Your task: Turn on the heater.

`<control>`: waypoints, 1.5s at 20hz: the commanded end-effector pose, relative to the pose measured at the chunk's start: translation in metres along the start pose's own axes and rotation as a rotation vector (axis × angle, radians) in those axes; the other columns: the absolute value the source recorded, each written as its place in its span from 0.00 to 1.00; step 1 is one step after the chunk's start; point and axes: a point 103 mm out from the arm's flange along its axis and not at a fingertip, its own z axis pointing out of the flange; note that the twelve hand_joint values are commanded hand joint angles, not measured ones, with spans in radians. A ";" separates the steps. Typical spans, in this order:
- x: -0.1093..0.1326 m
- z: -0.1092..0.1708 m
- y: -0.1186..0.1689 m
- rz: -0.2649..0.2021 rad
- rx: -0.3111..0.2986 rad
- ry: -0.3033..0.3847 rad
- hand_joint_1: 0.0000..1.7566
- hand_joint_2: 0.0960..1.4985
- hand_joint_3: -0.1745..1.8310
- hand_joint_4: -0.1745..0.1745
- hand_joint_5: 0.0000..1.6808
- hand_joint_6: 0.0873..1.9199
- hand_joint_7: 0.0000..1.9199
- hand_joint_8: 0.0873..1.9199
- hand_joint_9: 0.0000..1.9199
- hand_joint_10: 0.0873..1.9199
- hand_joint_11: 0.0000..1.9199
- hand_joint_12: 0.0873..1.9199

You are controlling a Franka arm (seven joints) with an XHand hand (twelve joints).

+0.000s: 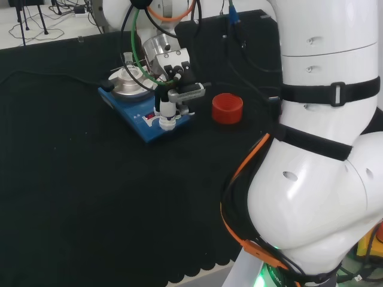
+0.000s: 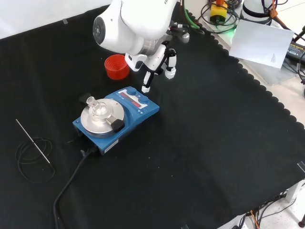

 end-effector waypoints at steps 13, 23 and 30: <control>0.004 0.004 0.008 0.000 0.026 -0.012 0.77 0.79 0.00 0.44 0.08 0.00 0.76 0.82 0.82 0.69 0.70 0.66; 0.005 0.006 0.015 0.005 0.018 -0.012 0.77 0.79 0.00 0.44 0.09 0.00 0.76 0.83 0.82 0.70 0.70 0.66; 0.004 0.008 0.018 0.007 0.018 -0.012 0.77 0.79 0.00 0.44 0.09 0.00 0.76 0.83 0.82 0.70 0.70 0.66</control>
